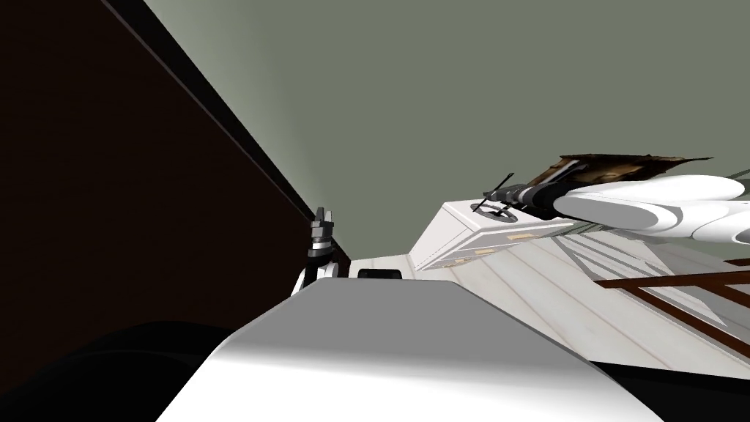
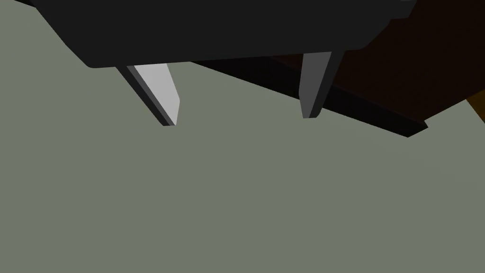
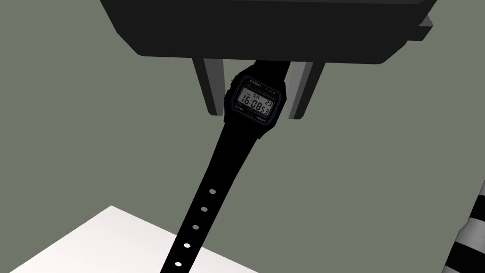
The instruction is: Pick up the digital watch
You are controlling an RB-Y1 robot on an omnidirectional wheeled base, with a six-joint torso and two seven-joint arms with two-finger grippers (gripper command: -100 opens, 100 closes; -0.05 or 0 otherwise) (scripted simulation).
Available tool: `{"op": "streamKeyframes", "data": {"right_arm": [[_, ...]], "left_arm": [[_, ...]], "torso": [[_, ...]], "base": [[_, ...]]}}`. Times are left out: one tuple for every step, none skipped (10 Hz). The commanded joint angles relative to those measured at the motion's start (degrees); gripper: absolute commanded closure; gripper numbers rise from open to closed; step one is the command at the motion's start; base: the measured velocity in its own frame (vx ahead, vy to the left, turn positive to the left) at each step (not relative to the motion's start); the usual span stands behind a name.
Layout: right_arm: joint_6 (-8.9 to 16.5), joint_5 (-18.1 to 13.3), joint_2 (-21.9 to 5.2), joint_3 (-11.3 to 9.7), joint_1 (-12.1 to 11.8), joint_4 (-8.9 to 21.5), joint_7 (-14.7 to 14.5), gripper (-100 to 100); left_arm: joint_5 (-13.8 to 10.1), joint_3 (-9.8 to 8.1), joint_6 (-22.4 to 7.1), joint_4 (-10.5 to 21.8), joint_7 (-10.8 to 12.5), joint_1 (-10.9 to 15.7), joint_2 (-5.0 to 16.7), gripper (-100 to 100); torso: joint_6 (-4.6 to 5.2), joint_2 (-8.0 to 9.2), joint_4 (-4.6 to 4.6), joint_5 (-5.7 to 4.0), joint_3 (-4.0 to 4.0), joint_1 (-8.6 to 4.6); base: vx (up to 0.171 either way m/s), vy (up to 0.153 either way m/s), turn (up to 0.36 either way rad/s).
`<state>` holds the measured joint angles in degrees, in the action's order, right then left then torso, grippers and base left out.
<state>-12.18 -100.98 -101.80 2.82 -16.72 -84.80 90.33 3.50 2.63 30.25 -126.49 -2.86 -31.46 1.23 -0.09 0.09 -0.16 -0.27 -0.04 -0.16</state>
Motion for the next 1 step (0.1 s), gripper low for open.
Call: {"op": "streamKeyframes", "data": {"right_arm": [[0.0,0.0,0.0,0.0,0.0,0.0,0.0,0]], "left_arm": [[0.0,0.0,0.0,0.0,0.0,0.0,0.0,0]], "torso": [[0.0,0.0,0.0,0.0,0.0,0.0]], "base": [[-0.008,-0.001,-0.006]]}}
